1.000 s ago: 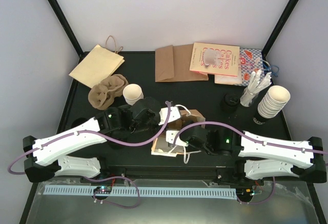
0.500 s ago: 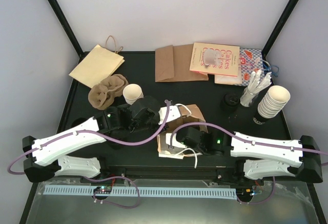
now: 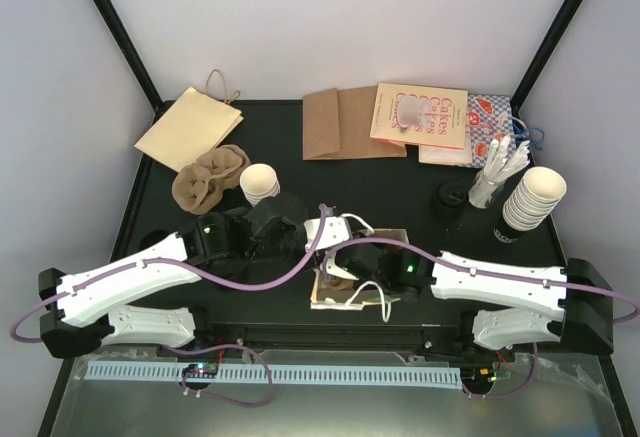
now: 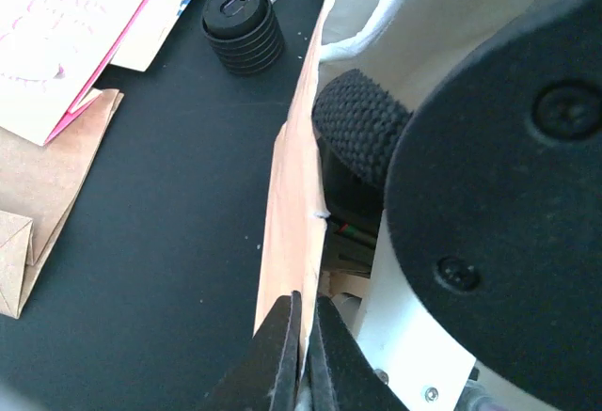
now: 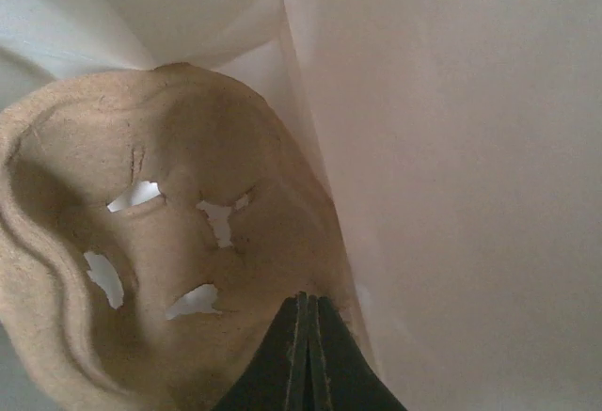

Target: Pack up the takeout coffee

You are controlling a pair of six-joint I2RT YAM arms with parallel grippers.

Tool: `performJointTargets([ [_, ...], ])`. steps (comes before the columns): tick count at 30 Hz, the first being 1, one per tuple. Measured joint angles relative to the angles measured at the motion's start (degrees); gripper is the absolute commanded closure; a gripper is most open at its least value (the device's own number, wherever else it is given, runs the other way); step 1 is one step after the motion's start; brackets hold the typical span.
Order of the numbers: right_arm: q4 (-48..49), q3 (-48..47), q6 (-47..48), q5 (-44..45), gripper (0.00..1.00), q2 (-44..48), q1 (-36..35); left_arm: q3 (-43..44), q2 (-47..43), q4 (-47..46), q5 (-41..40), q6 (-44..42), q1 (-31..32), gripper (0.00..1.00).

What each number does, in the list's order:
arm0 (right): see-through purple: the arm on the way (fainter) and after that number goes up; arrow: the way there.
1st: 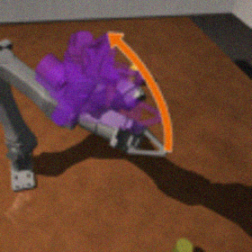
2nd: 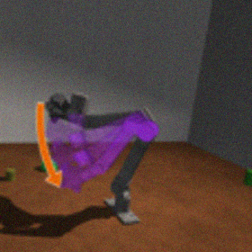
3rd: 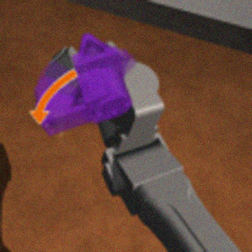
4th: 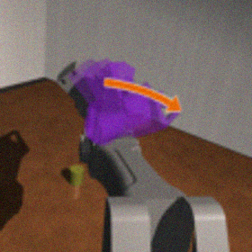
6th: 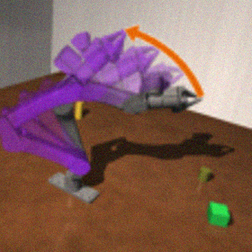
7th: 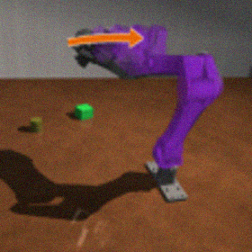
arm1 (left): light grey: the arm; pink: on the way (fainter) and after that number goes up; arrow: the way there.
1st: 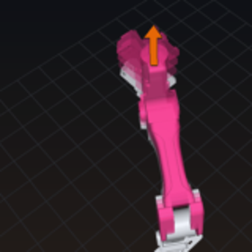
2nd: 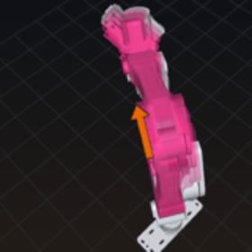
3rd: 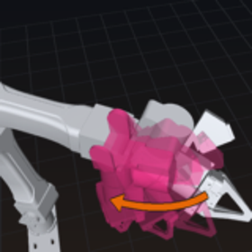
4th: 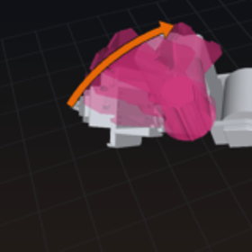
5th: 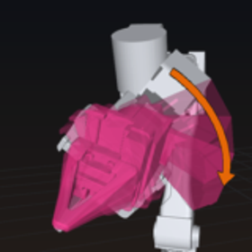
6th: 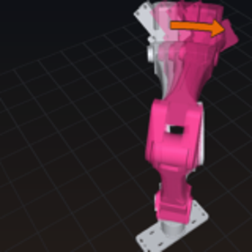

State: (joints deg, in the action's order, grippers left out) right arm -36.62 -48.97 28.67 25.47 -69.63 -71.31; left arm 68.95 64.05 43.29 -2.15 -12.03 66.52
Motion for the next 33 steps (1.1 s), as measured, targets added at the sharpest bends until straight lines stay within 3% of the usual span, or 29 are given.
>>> performJointTargets([
  [5, 0.22, 0.57, 0.37, 0.39, 0.99, -0.92, 0.11, -0.11, 0.07, -0.11, -1.2, 0.02, 0.09, 0.98],
  [18, 2.21, 0.66, -0.2, 1.81, 0.99, -2.99, 0.42, 2.25, 1.31, -0.07, -15.74, -6.6, 0.63, 0.98],
  [25, 6.58, 2.23, -1.64, 1.84, 0.99, -5.2, -0.66, 1.14, 1.33, -0.07, -16.46, -7.3, 0.63, 0.98],
  [33, 9.55, 5.25, -5.62, 3.21, 0.99, -7.63, -6.8, -0.94, 1.64, -2.45, -14.25, -5.73, 2.73, 0.98],
])
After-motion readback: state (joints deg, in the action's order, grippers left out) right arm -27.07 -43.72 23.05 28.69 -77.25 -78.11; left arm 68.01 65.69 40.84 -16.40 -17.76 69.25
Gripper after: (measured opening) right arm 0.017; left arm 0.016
